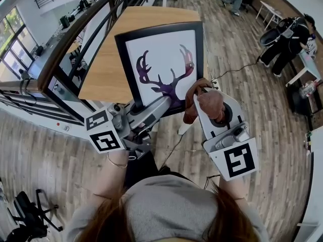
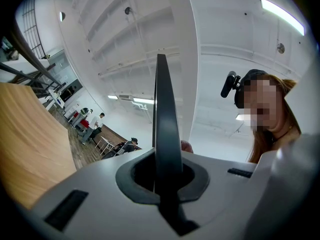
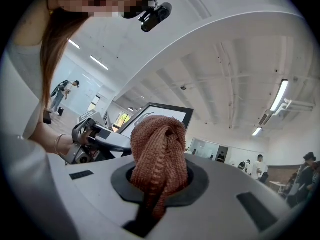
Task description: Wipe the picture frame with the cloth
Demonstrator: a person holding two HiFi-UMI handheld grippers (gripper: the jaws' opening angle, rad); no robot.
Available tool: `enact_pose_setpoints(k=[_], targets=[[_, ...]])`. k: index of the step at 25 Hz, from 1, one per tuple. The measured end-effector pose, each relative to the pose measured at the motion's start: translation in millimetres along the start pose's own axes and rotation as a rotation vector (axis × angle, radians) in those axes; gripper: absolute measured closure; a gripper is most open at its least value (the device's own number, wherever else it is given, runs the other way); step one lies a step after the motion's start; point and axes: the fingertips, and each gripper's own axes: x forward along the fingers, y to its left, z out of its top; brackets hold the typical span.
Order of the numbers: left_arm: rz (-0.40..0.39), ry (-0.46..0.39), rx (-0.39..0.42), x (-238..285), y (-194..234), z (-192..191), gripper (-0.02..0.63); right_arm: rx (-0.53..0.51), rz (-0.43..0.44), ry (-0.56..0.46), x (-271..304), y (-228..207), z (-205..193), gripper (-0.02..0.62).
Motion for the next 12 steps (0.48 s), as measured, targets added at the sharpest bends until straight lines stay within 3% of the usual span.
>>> enact_pose_setpoints(k=[12], targets=[[0.005, -0.019, -0.026, 0.2, 0.5, -0.1, 0.588, 0.021, 0.024, 0.020, -5.5, 4.1, -8.0, 0.549]])
